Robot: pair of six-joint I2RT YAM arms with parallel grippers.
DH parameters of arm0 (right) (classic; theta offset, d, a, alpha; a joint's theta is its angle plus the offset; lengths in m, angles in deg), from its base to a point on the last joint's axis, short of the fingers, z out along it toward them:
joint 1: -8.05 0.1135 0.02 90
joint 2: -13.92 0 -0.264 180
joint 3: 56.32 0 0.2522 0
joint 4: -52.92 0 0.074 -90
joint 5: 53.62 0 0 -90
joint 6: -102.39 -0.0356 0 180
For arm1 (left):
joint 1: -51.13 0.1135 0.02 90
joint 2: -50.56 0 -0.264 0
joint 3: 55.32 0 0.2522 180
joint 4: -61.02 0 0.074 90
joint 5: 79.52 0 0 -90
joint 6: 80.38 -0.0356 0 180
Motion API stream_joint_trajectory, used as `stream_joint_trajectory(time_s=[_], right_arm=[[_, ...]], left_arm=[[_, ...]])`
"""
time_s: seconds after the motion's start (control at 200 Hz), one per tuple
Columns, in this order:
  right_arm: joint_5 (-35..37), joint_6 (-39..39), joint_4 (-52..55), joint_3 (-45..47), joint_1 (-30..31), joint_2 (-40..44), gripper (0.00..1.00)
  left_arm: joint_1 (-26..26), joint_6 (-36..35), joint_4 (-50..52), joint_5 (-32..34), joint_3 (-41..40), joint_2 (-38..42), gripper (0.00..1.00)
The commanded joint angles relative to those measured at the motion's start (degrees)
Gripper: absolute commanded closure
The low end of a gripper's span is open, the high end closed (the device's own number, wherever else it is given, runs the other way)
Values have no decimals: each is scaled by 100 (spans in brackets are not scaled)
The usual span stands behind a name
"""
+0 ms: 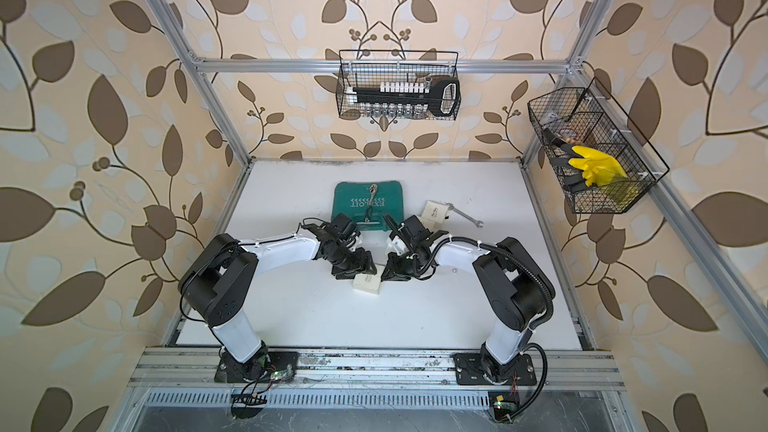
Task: Take out the earrings from the drawer-style jewelry box
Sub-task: Open the drawer in the jewelry box.
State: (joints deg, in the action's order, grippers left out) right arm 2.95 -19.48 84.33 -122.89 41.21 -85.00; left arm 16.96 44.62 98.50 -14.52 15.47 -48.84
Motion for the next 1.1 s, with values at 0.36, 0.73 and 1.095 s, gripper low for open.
stream_joint_trajectory(time_s=[0.36,0.73,1.095], right_arm=[[-90,215,31,274,-17,198,83],[-58,182,-50,207,-17,45,82],[-144,73,-260,92,-14,-159,82]], left_arm=[[-58,10,158,193,63,-177,28],[-72,24,153,196,62,-98,28],[-111,15,164,178,88,-102,28]])
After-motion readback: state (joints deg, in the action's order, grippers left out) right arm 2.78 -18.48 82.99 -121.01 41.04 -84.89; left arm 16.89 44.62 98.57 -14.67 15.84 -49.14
